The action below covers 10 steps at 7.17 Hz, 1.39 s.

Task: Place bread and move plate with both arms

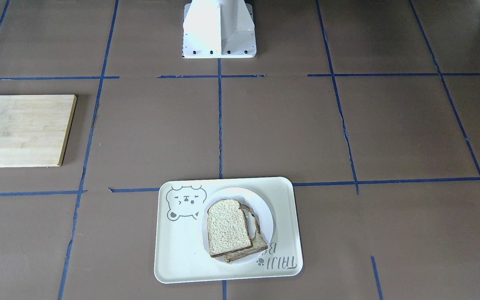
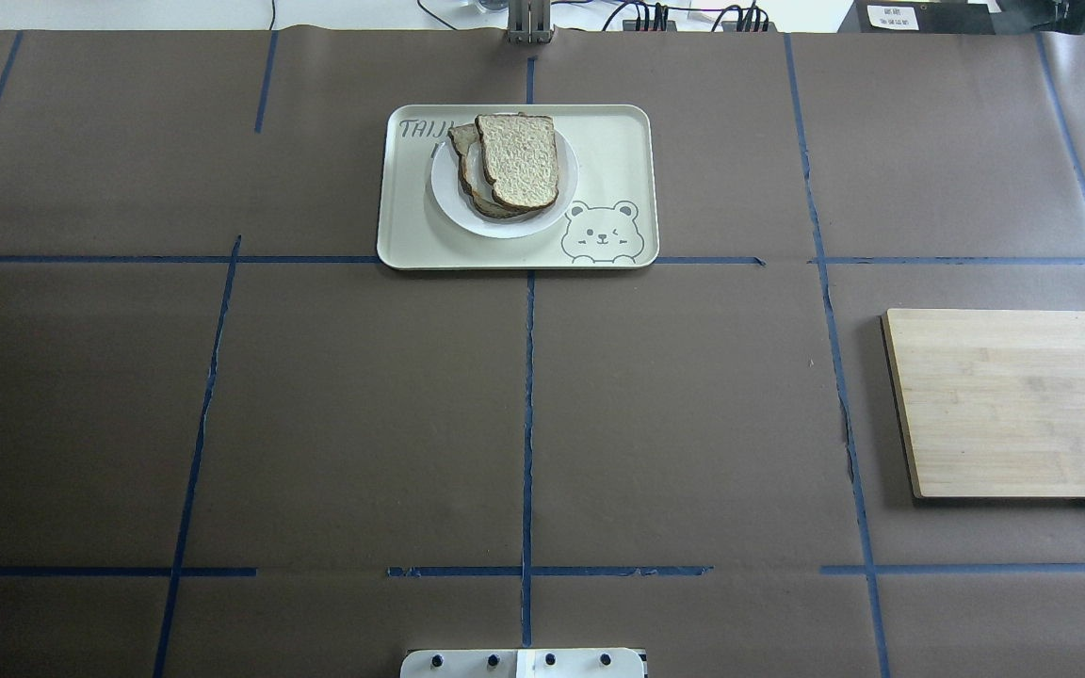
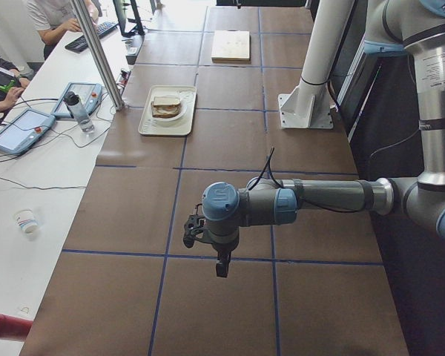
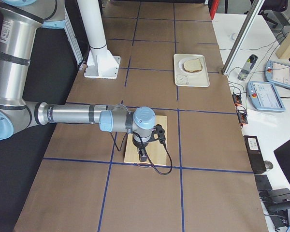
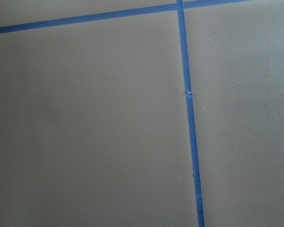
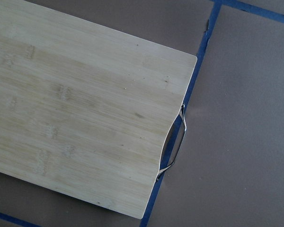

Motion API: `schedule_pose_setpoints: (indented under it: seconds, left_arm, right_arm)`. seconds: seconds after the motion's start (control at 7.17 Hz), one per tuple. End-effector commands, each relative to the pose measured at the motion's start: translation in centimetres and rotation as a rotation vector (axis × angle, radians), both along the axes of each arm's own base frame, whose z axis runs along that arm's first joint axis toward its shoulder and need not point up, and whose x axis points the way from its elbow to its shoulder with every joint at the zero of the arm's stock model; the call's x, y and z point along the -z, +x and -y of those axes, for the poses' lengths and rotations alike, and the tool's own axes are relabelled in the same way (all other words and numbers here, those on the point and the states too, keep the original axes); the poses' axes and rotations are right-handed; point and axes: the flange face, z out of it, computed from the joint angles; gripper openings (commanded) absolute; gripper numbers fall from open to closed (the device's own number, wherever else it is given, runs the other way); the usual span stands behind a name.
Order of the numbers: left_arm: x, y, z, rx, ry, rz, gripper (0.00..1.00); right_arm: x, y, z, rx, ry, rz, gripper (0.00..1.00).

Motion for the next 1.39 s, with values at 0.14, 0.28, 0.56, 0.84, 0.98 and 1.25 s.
schedule_pose_setpoints:
  seconds: [0.14, 0.28, 0.56, 0.84, 0.98, 1.25]
  left_arm:
    - [0.0, 0.0, -0.04, 0.0, 0.0, 0.0, 1.0]
    - [0.25, -0.01, 0.2, 0.0, 0.006, 0.0, 1.0]
    - [0.39, -0.01, 0.36, -0.001, 0.011, 0.0, 1.0]
    - [0.57, 0.04, 0.57, -0.001, 0.02, 0.001, 1.0]
    - [0.57, 0.04, 0.57, -0.003, 0.021, 0.001, 1.0]
    - [0.59, 0.06, 0.57, -0.003, 0.022, -0.002, 1.0]
  right_arm:
    - [-0.02, -0.06, 0.0, 0.001, -0.001, 0.001, 1.0]
    - [-0.01, -0.01, 0.0, 0.0, -0.001, 0.003, 1.0]
    - [0.03, -0.05, 0.0, -0.001, -0.001, 0.009, 1.0]
    - [-0.03, -0.1, -0.07, 0.002, -0.002, 0.009, 1.0]
    - [0.03, -0.11, 0.0, 0.002, 0.0, 0.009, 1.0]
    - [0.49, -0.21, 0.1, 0.001, 0.005, 0.023, 1.0]
